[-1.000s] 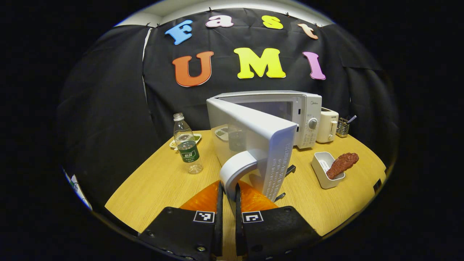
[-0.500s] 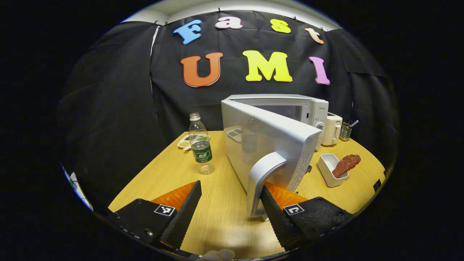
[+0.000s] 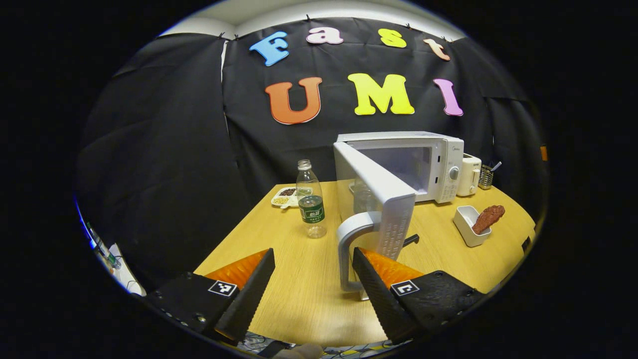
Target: Open the microwave oven with the left hand, put the food in, and close the microwave oven.
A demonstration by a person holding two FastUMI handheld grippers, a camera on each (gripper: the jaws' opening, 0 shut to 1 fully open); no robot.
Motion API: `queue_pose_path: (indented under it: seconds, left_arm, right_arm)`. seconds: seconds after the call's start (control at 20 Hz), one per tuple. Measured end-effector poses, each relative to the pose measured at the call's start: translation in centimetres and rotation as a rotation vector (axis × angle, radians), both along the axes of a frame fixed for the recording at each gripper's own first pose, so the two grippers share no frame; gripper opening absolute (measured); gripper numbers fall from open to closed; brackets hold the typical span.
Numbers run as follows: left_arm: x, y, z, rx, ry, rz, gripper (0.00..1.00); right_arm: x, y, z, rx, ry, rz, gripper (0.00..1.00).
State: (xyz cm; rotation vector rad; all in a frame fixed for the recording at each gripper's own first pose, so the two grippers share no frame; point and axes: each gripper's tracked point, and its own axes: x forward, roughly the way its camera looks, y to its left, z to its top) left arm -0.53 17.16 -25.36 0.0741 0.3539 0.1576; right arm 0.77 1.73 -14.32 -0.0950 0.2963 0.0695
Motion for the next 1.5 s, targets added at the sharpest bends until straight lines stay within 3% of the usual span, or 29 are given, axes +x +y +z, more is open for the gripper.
queue_pose_path:
  seconds: [0.25, 0.3, 0.35, 0.4, 0.45, 0.6, 0.65, 0.7, 0.75, 0.8, 0.85, 0.9, 0.95, 1.0, 1.05, 1.1, 1.15, 1.2, 1.35, 1.5]
  left_arm:
    - [-2.4, 0.0, 1.7, 0.01, -0.002, 0.011, 0.96]
    - [-2.8, -0.4, 2.3, 0.004, -0.004, 0.015, 0.96]
    - [-3.3, -1.0, 2.9, -0.005, -0.003, 0.016, 0.96]
    - [-3.6, -1.9, 3.7, -0.012, -0.01, 0.017, 0.96]
    - [-3.7, -2.8, 4.5, -0.024, -0.014, 0.017, 0.96]
    - [-3.2, -6.0, 7.0, -0.059, -0.031, 0.024, 0.96]
    - [-2.7, -6.9, 7.8, -0.062, -0.037, 0.032, 0.96]
    - [-2.3, -7.9, 8.5, -0.059, -0.043, 0.039, 0.96]
    - [-1.7, -8.9, 9.1, -0.051, -0.048, 0.044, 0.96]
    - [-1.1, -9.8, 9.5, -0.042, -0.049, 0.052, 0.96]
    - [-0.7, -10.4, 10.0, -0.036, -0.049, 0.064, 0.96]
    - [-0.4, -11.0, 10.4, -0.034, -0.052, 0.077, 0.96]
    - [0.1, -11.7, 10.7, -0.035, -0.049, 0.091, 0.96]
    - [0.4, -12.1, 10.8, -0.037, -0.046, 0.106, 0.96]
    - [0.5, -12.6, 10.9, -0.039, -0.042, 0.122, 0.96]
    - [0.6, -13.0, 11.0, -0.041, -0.039, 0.133, 0.96]
    - [0.6, -13.2, 11.0, -0.04, -0.037, 0.148, 0.96]
    - [0.5, -13.4, 11.1, -0.039, -0.035, 0.158, 0.96]
    - [0.3, -13.1, 11.1, -0.039, -0.033, 0.176, 0.96]
    - [0.3, -12.9, 11.1, -0.05, -0.032, 0.173, 0.96]
  right_arm:
    - [3.0, -0.3, -6.7, 0.107, 0.141, 0.044, 1.0]
    - [4.0, -0.4, -8.2, 0.135, 0.179, 0.061, 0.93]
    - [5.1, -0.4, -9.8, 0.173, 0.219, 0.076, 0.99]
    - [6.1, -0.5, -11.0, 0.216, 0.255, 0.09, 0.93]
    - [7.0, -0.6, -12.2, 0.262, 0.288, 0.101, 0.99]
    - [10.6, -0.4, -14.2, 0.374, 0.369, 0.151, 0.94]
    - [11.6, -0.1, -14.9, 0.403, 0.4, 0.176, 0.81]
    - [12.6, 0.2, -15.5, 0.44, 0.431, 0.203, 0.79]
    - [13.4, 0.7, -15.8, 0.489, 0.465, 0.23, 0.86]
    - [14.0, 1.2, -16.2, 0.53, 0.502, 0.254, 0.69]
    - [14.5, 1.5, -16.8, 0.565, 0.543, 0.273, 0.6]
    - [15.0, 1.8, -17.1, 0.603, 0.58, 0.295, 0.55]
    - [14.9, 2.2, -17.5, 0.637, 0.621, 0.319, 0.59]
    - [15.1, 2.4, -17.4, 0.677, 0.648, 0.33, 0.54]
    - [15.3, 2.3, -17.4, 0.702, 0.674, 0.328, 0.31]
    - [15.4, 2.2, -17.6, 0.728, 0.692, 0.33, 0.37]
    - [15.5, 2.3, -17.4, 0.771, 0.71, 0.331, 0.12]
    - [15.6, 2.4, -17.3, 0.801, 0.727, 0.329, 0.2]
    - [15.0, 2.4, -16.6, 0.811, 0.733, 0.34, 0.15]
    - [15.1, 3.1, -12.8, 0.838, 0.667, 0.348, 0.15]
